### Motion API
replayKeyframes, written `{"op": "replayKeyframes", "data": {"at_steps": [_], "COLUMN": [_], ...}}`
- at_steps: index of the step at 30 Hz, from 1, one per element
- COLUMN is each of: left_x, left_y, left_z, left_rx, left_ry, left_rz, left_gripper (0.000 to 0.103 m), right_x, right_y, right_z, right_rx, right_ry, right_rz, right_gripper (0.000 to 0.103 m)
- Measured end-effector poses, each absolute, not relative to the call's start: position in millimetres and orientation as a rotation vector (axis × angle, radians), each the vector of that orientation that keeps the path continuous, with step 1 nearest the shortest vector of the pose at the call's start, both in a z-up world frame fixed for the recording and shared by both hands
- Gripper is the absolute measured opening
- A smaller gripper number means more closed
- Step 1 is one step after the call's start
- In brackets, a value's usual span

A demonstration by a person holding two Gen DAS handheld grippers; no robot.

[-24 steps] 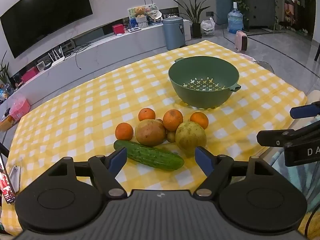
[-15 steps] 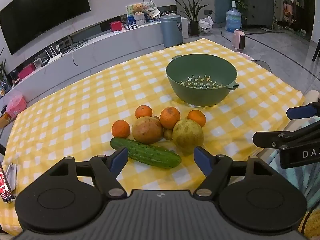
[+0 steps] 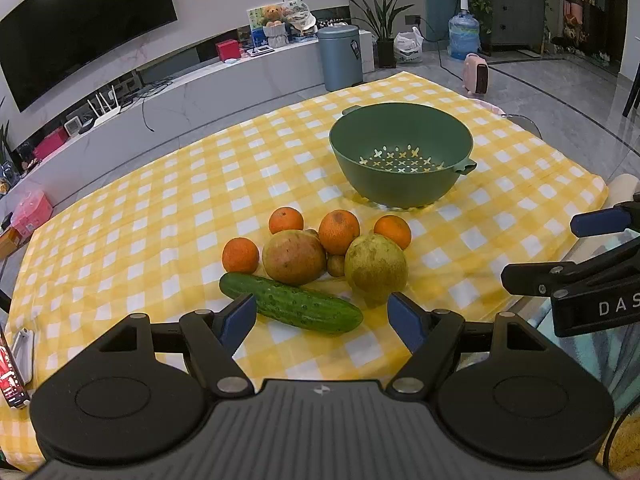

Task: Organize fruits

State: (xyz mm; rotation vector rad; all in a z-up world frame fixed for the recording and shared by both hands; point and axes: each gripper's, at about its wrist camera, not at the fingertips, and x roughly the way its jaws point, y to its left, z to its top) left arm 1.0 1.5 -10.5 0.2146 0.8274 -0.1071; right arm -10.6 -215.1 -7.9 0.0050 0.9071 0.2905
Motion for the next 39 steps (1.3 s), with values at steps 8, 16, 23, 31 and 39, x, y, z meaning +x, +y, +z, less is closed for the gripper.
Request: {"op": "replayKeyframes", "data": {"at_steps": [8,16,23,31,39], "left_x": [3,2,0,-2,-4], "left_y": [3,2,-1,-4,-5], "left_z": [-10,-10,-11,-10,-10], "left_rx": [0.217,0.219,0.22,0.219,0.218], "left_ry": [0.841,0.842,0.844,0.848,0.848], "left_rz": [-0.108,-0.112,-0.113,-0.112,-0.111], "left_gripper": [0.088,0.088,0.088,0.088,0.088], "right_x": [-9,-9,-11,-11,-11], "right_y": [-215,-216,-218,-219,-218], "right_z": [-12,-13,-15,-18,-20], "right_rx": [0.007,0.01,0.018,0.021,0.02], "right_ry": [0.925,0.935,0.942,0.956,0.964], "right_rz": [0.273,0.265,0.254,0.25,0.248], "right_gripper": [0.096,0.096,0.096,0.097,0.097]}}
